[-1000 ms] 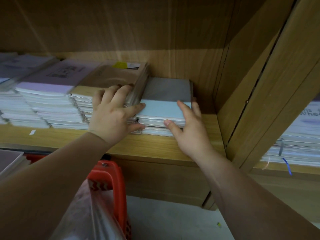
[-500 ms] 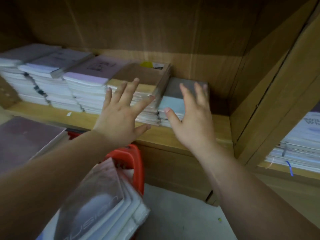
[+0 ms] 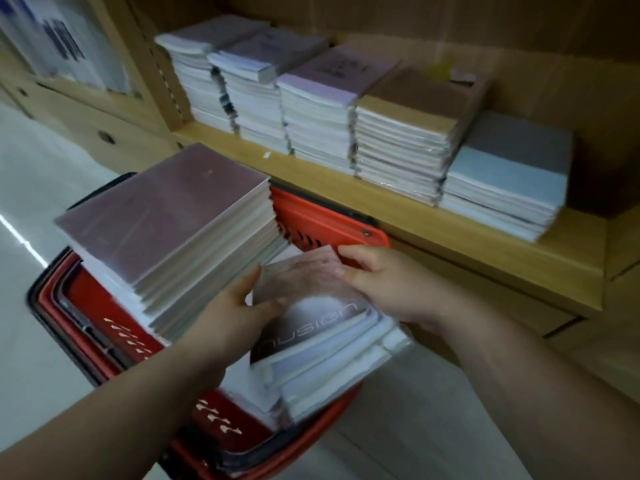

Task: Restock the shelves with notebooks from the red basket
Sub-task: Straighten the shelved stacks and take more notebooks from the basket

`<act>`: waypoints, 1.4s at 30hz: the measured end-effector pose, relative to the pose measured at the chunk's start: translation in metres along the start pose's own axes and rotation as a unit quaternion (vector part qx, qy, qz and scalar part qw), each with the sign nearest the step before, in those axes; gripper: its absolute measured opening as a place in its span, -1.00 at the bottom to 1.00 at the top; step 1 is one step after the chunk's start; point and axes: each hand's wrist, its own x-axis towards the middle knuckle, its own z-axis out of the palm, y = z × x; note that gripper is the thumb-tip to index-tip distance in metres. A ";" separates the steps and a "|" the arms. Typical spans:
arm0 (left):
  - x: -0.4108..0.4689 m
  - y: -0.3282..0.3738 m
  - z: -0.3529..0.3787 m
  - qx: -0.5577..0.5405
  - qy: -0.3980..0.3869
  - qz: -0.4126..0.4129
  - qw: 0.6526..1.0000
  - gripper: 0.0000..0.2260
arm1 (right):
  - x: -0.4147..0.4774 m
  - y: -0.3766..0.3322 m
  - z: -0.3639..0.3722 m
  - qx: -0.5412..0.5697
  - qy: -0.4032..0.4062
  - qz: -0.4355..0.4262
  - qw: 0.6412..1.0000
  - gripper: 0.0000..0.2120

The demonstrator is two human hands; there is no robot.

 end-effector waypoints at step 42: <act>0.006 0.085 0.009 -0.153 -0.052 0.261 0.952 -0.20 | -0.029 -0.024 -0.020 0.308 0.309 -0.091 0.895 -0.36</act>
